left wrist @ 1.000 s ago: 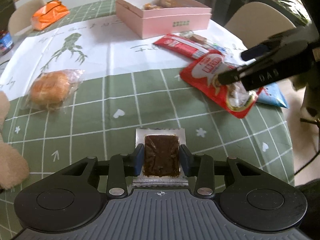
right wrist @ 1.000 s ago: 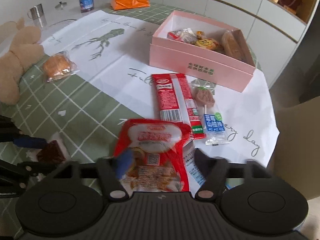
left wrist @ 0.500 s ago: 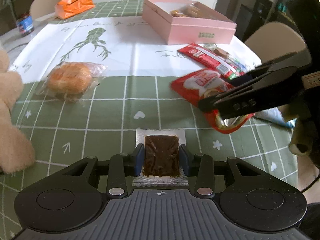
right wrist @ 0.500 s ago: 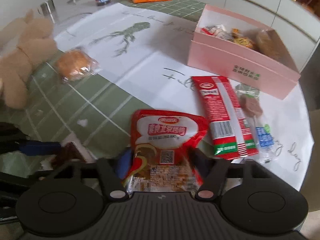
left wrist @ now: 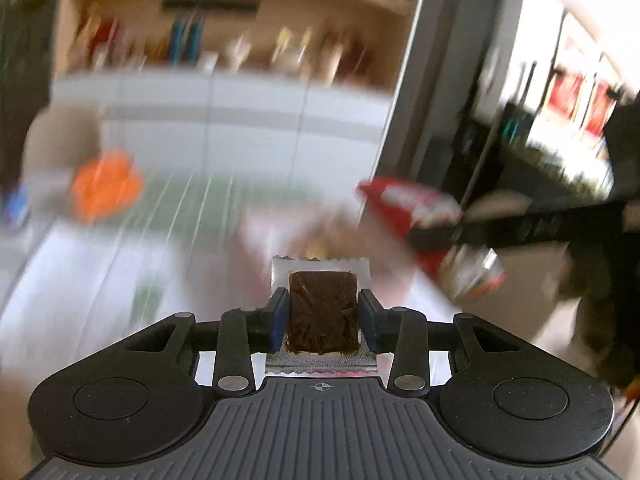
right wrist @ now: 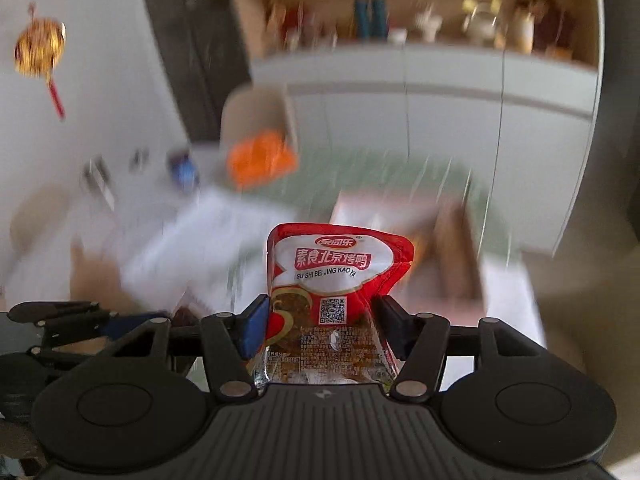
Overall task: Organize snacks
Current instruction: 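Carry both held snacks into the pink box and open both grippers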
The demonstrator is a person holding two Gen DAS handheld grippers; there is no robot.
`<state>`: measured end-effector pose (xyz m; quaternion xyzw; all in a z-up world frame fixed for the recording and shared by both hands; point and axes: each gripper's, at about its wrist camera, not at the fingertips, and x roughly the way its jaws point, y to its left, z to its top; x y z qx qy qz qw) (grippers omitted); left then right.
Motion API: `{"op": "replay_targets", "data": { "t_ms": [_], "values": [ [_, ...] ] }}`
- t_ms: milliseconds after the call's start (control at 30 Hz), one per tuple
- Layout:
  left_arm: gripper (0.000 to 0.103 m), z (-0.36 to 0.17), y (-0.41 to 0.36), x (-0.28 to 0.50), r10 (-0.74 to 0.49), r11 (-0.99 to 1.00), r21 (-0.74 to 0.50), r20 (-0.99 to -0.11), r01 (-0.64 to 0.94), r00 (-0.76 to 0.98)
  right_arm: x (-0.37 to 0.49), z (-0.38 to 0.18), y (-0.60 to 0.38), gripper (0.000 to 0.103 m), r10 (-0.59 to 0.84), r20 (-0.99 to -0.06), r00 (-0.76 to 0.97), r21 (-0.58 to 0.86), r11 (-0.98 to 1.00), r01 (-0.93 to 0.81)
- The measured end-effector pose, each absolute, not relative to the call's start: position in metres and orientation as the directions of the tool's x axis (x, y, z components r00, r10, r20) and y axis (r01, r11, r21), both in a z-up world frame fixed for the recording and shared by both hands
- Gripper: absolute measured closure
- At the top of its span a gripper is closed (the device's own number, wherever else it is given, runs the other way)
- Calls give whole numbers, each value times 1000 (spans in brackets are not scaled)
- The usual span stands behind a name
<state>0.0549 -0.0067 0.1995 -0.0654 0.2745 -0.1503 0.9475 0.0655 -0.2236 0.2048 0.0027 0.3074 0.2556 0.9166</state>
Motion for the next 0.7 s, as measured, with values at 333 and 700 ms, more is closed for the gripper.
{"op": "replay_targets", "data": {
  "t_ms": [333,700],
  "values": [
    [62,158,-7,191,-327,915,-394,-591,90,737,206,198,-259,20,374,-631,680,221,926,-305],
    [62,80,120,87,66,937,-173,-767,-303,639,90,69,-306,21,346,-819,458,224,928,-299]
  ]
}}
